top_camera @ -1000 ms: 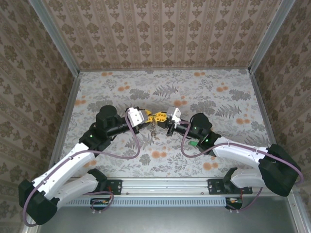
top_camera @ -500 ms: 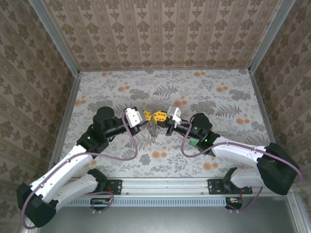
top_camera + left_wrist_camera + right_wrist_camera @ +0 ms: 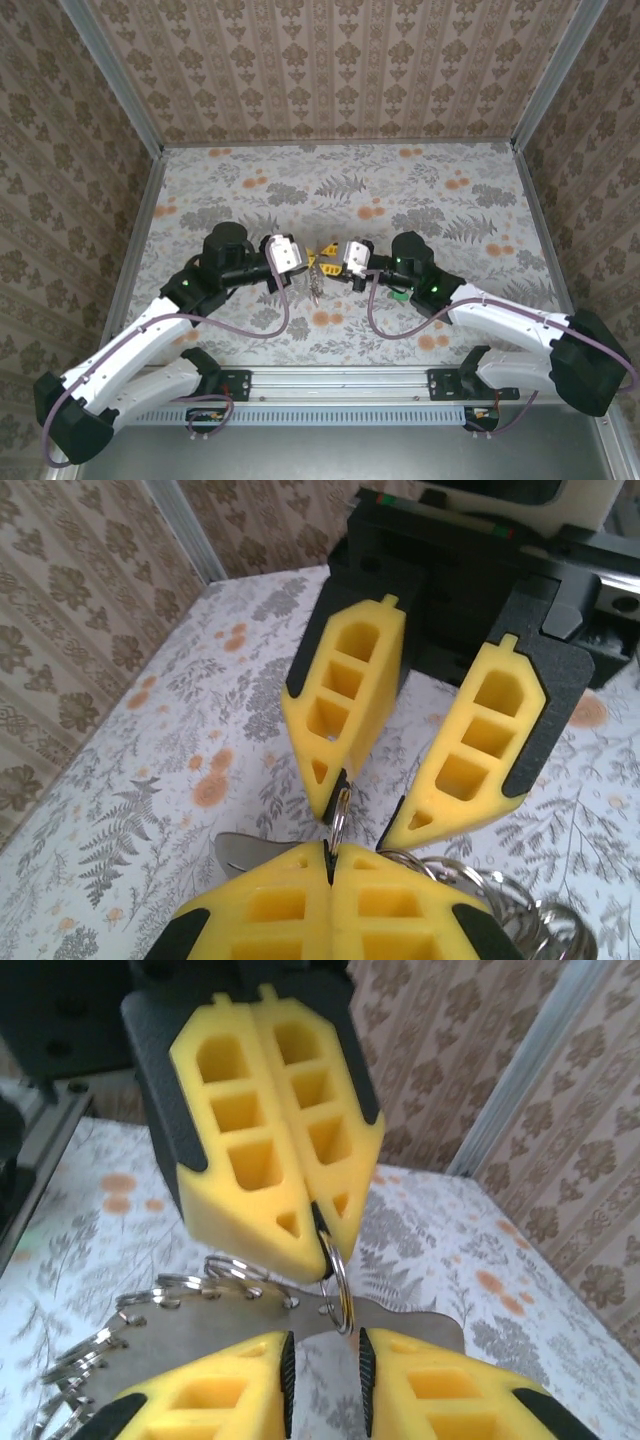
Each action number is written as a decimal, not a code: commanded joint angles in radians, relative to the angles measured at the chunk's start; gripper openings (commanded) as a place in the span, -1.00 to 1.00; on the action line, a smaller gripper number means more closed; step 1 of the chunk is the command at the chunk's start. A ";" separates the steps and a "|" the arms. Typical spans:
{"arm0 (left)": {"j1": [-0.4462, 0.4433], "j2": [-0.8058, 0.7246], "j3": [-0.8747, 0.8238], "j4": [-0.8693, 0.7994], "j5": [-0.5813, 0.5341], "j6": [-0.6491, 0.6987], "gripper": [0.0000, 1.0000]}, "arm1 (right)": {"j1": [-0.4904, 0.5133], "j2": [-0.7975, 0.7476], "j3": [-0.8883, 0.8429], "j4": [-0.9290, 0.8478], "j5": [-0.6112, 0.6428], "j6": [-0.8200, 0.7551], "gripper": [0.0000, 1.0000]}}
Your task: Put the keys on the keyring
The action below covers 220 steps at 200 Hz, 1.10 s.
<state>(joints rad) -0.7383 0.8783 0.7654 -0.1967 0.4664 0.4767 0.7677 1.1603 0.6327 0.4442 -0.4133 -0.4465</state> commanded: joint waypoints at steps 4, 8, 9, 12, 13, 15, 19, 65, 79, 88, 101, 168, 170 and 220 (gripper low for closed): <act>-0.016 0.009 0.054 -0.050 0.005 0.073 -1.00 | -0.010 -0.027 0.083 -0.256 -0.063 -0.138 -0.39; -0.017 0.014 0.055 -0.050 0.002 0.075 -1.00 | -0.009 -0.025 0.090 -0.274 -0.065 -0.147 -0.39; -0.018 0.014 0.057 -0.051 0.001 0.076 -1.00 | -0.009 -0.024 0.092 -0.278 -0.065 -0.148 -0.39; -0.019 0.017 0.059 -0.052 -0.001 0.076 -1.00 | -0.009 -0.023 0.097 -0.287 -0.065 -0.154 -0.39; -0.019 0.018 0.059 -0.052 -0.001 0.076 -1.00 | -0.009 -0.022 0.100 -0.290 -0.065 -0.154 -0.38; -0.021 0.020 0.061 -0.053 -0.003 0.077 -1.00 | -0.009 -0.021 0.101 -0.294 -0.065 -0.156 -0.39; -0.022 0.024 0.063 -0.053 -0.004 0.077 -1.00 | -0.008 -0.021 0.103 -0.297 -0.062 -0.156 -0.38; -0.049 0.063 0.075 -0.057 -0.032 0.087 -1.00 | -0.011 -0.005 0.147 -0.338 -0.075 -0.160 -0.46; -0.053 0.070 0.078 -0.061 -0.032 0.091 -1.00 | -0.011 -0.007 0.155 -0.345 -0.079 -0.157 -0.59; -0.055 0.074 0.082 -0.065 -0.029 0.092 -1.00 | -0.011 -0.006 0.160 -0.349 -0.078 -0.152 -0.69; -0.058 0.074 0.082 -0.063 -0.022 0.095 -1.00 | -0.010 -0.004 0.165 -0.351 -0.079 -0.149 -0.83; -0.055 -0.009 0.012 -0.010 -0.014 0.057 -0.54 | -0.047 -0.044 0.084 -0.146 -0.108 -0.015 -1.00; -0.053 -0.014 0.006 -0.009 -0.013 0.056 -0.53 | -0.051 -0.047 0.079 -0.133 -0.114 -0.006 -1.00; -0.031 -0.043 -0.033 0.058 0.010 -0.032 -0.50 | -0.084 -0.068 -0.029 0.169 -0.223 0.149 -1.00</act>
<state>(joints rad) -0.7822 0.8291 0.7395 -0.1909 0.4500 0.5026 0.6842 1.1172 0.6216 0.3969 -0.5476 -0.3939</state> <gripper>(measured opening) 0.248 0.058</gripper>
